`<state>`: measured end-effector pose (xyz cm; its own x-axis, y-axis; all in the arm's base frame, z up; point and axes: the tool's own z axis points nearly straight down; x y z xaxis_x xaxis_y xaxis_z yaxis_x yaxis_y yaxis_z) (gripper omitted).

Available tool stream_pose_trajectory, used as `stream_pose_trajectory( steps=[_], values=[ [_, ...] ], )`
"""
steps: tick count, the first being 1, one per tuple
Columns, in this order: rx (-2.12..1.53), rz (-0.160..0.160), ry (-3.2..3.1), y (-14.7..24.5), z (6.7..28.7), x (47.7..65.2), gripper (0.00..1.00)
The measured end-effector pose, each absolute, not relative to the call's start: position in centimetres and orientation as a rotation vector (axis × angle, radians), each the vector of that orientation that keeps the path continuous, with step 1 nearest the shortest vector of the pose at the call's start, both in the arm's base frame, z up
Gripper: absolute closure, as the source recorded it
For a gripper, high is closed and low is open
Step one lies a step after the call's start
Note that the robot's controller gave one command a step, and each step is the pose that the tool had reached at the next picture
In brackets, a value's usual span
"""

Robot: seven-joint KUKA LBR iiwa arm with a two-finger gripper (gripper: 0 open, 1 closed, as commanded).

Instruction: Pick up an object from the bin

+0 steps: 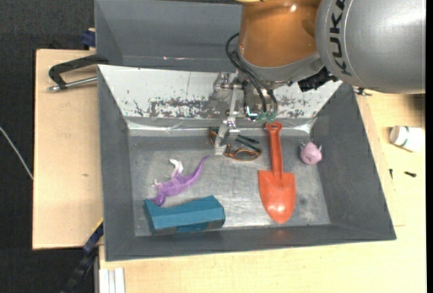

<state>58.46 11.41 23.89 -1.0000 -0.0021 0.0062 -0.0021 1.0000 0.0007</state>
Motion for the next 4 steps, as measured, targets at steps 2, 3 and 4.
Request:
stream_pose_trajectory(
  steps=[2,3,4],
  values=[
    [0.098,-0.003,-3.148,13.4,19.7,58.8,0.0],
    [0.297,-0.003,-3.132,13.7,12.7,56.0,0.0],
    [0.263,-0.007,-3.132,19.4,7.5,57.4,1.0]
  ],
)
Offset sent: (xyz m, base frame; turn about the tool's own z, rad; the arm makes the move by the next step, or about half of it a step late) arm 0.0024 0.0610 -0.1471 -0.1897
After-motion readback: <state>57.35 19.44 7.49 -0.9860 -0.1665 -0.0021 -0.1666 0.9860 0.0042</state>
